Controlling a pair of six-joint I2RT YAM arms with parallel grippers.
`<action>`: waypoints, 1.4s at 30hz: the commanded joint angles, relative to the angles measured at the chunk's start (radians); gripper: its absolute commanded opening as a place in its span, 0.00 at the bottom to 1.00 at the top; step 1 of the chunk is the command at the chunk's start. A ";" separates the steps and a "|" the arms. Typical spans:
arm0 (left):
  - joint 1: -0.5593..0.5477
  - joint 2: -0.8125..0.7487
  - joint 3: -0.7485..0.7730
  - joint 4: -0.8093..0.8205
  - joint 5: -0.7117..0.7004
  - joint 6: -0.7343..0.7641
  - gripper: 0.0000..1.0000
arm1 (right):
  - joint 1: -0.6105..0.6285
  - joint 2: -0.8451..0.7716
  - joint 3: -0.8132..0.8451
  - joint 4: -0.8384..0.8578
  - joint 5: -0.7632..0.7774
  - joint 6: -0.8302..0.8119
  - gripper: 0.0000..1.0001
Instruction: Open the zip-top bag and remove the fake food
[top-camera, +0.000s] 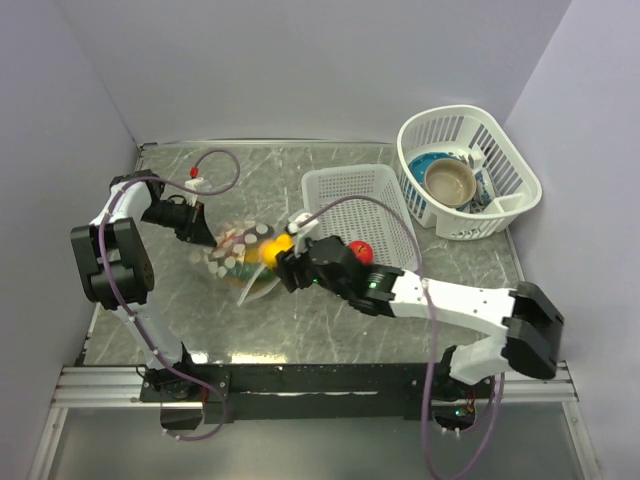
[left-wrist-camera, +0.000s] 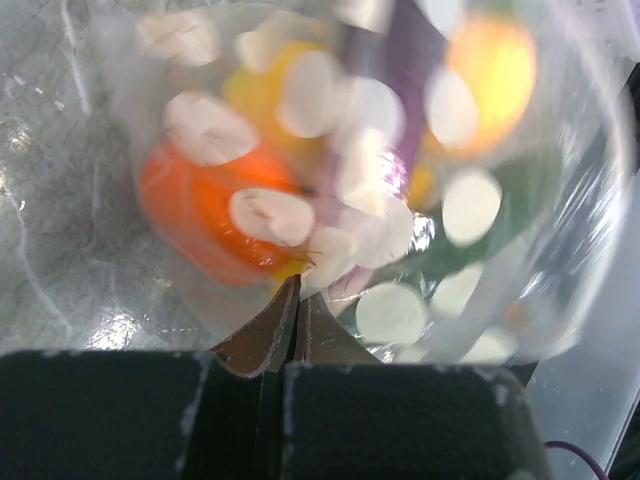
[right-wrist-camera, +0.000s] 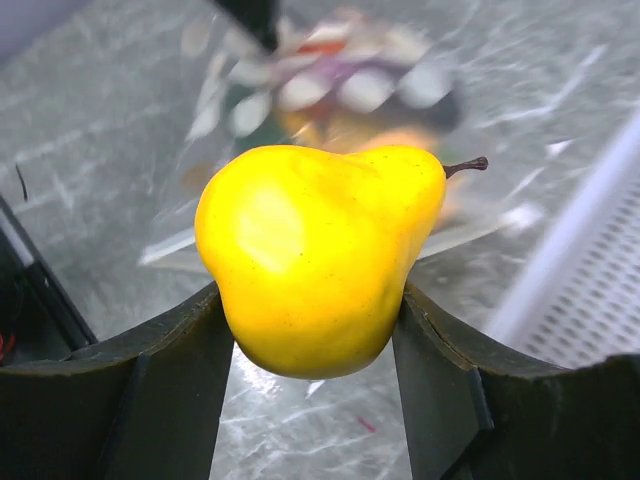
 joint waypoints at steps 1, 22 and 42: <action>0.001 0.001 0.035 -0.003 -0.005 -0.003 0.01 | -0.076 -0.085 -0.081 -0.005 0.049 0.037 0.25; 0.003 0.003 0.012 -0.002 -0.024 0.009 0.01 | -0.071 0.056 0.075 -0.128 0.365 -0.008 1.00; -0.002 0.000 0.021 0.018 -0.045 -0.031 0.01 | 0.062 0.328 0.168 -0.057 -0.215 -0.067 0.52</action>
